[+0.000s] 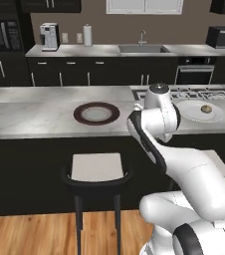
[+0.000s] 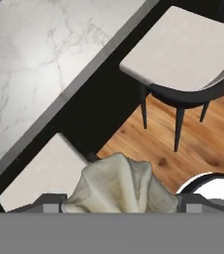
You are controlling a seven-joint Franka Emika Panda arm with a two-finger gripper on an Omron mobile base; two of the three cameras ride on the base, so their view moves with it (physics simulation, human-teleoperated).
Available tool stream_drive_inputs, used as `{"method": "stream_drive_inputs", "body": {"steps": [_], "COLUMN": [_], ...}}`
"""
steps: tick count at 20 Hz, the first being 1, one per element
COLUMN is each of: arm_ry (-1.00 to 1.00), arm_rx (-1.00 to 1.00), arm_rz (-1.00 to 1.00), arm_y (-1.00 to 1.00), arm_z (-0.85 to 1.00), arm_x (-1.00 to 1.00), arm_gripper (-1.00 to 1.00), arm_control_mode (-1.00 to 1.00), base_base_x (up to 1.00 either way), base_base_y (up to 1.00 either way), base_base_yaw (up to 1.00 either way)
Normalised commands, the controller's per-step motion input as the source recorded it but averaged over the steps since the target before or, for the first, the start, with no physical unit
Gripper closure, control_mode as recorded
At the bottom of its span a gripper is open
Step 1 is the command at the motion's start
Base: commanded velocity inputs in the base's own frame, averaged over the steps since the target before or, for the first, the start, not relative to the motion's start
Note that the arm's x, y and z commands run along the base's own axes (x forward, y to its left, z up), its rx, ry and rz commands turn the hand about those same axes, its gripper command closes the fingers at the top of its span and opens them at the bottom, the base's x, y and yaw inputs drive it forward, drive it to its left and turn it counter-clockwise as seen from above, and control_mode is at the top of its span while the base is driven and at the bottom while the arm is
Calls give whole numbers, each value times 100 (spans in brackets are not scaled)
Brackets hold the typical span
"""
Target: Place two dumplings into each of the tupperware containers and then place the containers in the fridge.
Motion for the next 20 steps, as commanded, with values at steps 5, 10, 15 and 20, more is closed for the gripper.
{"method": "stream_drive_inputs", "body": {"steps": [5, 10, 15, 20], "arm_ry": [0, 0, 0, 0], "arm_rx": [0, 0, 0, 0], "arm_rz": [0, 0, 0, 0], "arm_y": [0, 0, 0, 0], "arm_z": [0, 0, 0, 0], "arm_x": [0, 0, 0, 0], "arm_gripper": [100, 100, 100, 100], "arm_control_mode": [100, 100, 100, 100], "base_base_x": [-18, -2, -18, -11], "base_base_y": [-47, -64, -57, -59], "base_base_yaw": [0, 0, 0, 0]}}
